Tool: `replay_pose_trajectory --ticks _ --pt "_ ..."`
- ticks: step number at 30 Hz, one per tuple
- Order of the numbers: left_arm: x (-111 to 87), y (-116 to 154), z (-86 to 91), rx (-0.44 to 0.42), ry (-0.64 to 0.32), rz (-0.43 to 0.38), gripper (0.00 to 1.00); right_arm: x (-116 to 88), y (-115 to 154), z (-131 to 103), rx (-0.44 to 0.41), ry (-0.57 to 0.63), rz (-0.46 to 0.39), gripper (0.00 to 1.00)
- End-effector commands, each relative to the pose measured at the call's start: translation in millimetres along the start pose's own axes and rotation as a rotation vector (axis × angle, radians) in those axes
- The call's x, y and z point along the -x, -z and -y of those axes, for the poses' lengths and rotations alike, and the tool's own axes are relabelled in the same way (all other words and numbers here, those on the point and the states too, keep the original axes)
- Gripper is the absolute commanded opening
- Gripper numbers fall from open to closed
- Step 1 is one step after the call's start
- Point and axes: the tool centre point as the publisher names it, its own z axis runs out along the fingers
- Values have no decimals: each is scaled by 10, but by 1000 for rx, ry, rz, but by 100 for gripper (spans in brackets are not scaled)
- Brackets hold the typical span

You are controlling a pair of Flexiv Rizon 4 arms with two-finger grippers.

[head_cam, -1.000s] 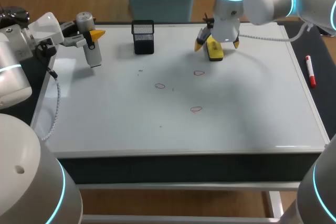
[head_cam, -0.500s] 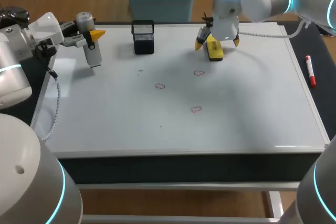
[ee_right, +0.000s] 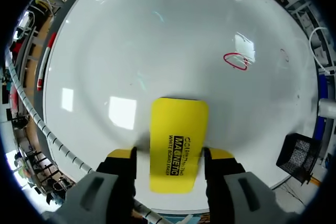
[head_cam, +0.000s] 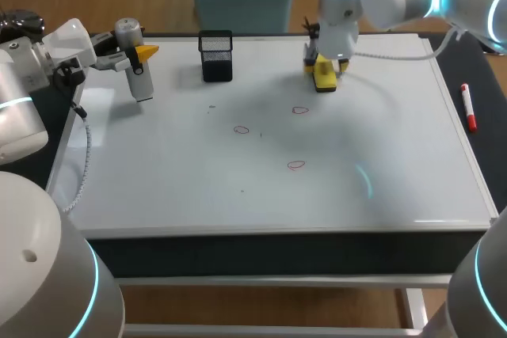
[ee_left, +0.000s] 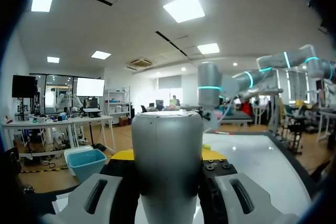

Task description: Pick up the inspection probe, press it on each red-marked spot on the whiteboard one by one, put down the probe, pick up the eraser, and wipe off all the red marks.

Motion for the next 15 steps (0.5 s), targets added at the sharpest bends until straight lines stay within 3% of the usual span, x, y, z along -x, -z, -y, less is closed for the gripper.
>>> replay_pose_trajectory --ticks 1,15 --pt "2 -4 2 -2 -2 0 0 -15 60 -30 4 10 -10 0" --pt "2 -4 2 -2 -2 0 0 -134 384 -5 -15 -59 -18 0"
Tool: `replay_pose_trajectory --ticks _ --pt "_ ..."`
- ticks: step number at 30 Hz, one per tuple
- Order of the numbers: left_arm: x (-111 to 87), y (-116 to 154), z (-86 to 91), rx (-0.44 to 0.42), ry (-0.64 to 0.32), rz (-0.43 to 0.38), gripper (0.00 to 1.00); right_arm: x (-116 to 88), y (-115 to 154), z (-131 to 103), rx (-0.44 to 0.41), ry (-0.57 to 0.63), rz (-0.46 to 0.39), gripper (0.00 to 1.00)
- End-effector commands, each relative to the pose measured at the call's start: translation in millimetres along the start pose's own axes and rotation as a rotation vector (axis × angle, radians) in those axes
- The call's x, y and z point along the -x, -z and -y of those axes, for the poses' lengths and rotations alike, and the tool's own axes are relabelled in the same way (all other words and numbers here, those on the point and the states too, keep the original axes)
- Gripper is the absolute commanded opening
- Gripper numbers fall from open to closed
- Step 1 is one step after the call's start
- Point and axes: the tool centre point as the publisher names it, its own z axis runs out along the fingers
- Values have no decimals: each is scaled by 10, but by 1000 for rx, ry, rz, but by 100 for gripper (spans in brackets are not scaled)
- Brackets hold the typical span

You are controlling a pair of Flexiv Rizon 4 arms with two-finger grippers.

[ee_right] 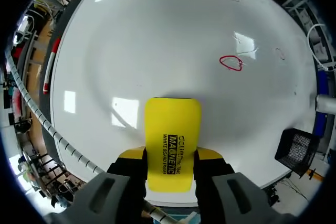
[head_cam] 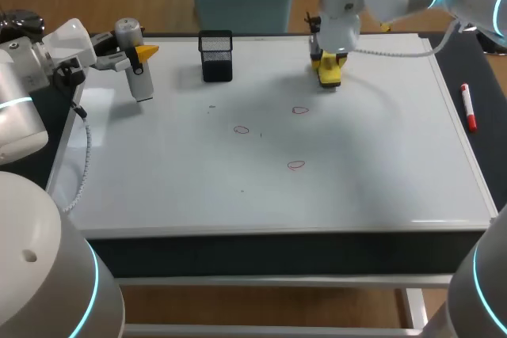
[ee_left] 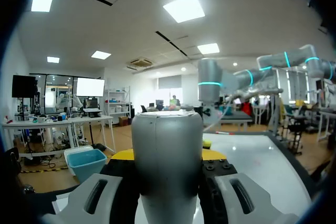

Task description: Pick up the inspection probe, press it on each red-marked spot on the whiteboard one by one, put down the probe, pick up the eraser, and wipe off all the red marks.

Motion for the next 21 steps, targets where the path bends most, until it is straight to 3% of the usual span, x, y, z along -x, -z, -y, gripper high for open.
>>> replay_pose_trajectory --ticks 1,6,12,16,21 --pt "2 -4 2 -2 -2 0 0 -107 193 -1 0 -32 3 0" --pt "2 -4 2 -2 -2 0 0 -304 331 101 -13 -157 11 0" --pt "2 -4 2 -2 -2 0 0 -716 486 268 -24 -387 68 0" --pt "2 -4 2 -2 -2 0 0 -958 536 284 16 -457 116 0" --pt "2 -4 2 -2 -2 0 0 -1186 559 265 -11 -549 117 0"
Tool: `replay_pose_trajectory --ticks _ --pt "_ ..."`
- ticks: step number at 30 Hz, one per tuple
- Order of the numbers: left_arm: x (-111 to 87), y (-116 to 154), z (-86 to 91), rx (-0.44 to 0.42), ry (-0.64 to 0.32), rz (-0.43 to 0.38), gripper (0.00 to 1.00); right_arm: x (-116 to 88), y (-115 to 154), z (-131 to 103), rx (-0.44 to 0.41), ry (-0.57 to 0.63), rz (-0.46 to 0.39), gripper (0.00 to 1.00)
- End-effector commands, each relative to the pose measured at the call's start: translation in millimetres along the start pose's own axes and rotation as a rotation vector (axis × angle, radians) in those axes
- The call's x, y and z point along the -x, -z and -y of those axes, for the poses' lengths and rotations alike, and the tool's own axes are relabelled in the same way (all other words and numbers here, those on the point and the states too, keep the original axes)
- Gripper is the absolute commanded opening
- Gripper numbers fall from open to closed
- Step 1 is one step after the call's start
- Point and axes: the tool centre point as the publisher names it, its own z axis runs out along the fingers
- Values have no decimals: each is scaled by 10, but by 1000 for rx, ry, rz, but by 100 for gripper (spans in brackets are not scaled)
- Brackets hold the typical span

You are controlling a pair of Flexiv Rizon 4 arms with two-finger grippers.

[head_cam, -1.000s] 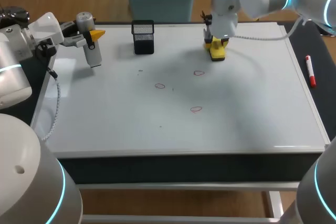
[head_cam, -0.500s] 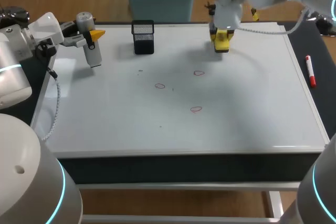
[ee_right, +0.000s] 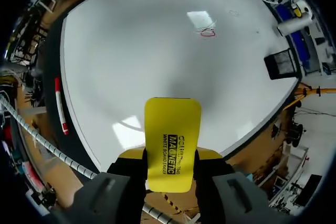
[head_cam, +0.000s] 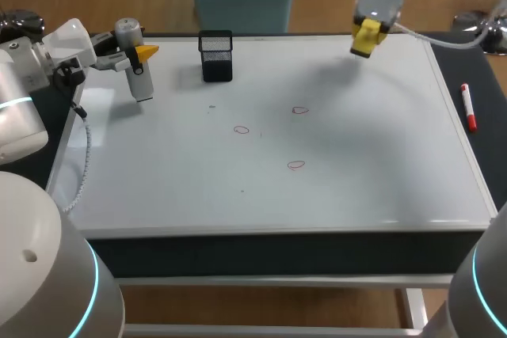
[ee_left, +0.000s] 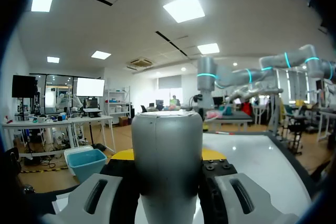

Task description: Pick up the inspection probe, press it on each red-marked spot on the whiteboard one by one, put down the probe, pick up the eraser, and wipe off all the red marks.

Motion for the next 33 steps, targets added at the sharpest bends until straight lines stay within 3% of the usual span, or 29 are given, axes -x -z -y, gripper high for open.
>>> replay_pose_trajectory --ticks 1,20,33 --pt "2 -4 2 -2 -2 0 0 -185 48 59 -18 -35 13 0" --pt "2 -4 2 -2 -2 0 0 -887 46 121 -17 -121 -30 0" --pt "2 -4 2 -2 -2 0 0 -1090 44 111 -27 -149 -53 0"
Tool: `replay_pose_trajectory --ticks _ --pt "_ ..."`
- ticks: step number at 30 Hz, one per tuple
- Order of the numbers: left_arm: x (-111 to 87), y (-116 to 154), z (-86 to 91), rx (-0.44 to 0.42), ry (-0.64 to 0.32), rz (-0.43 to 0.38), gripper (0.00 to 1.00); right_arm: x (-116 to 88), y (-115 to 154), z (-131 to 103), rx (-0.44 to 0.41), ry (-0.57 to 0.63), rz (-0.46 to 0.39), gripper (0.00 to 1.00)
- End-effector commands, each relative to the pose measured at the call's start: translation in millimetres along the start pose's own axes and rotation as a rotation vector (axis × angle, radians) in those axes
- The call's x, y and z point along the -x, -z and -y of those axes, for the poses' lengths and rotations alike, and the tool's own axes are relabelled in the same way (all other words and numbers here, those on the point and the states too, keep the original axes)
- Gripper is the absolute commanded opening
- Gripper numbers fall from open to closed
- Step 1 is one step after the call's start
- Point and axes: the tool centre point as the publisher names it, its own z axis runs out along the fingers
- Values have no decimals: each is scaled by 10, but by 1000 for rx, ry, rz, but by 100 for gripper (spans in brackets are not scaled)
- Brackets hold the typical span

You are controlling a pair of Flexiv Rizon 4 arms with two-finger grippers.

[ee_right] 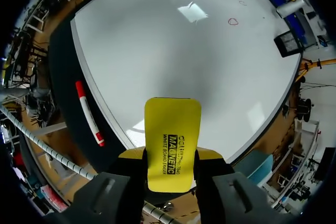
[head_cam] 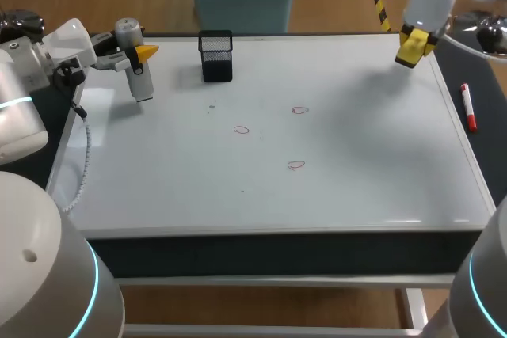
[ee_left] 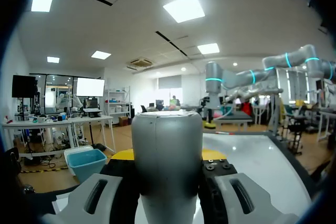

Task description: Pick up the inspection probe, press it on each red-marked spot on the whiteboard one by one, put down the probe, pick up the eraser, and wipe off all the red marks.

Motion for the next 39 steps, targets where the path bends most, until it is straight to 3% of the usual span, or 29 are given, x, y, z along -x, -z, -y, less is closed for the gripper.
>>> replay_pose_trajectory --ticks 1,32,39 --pt "2 -4 2 -2 -2 0 0 -20 33 -17 -5 4 -2 0" --pt "2 -4 2 -2 -2 0 0 -20 33 -17 -5 4 -2 0" --pt "-432 -227 144 -37 4 -97 0 -20 33 -17 -5 4 -2 0"
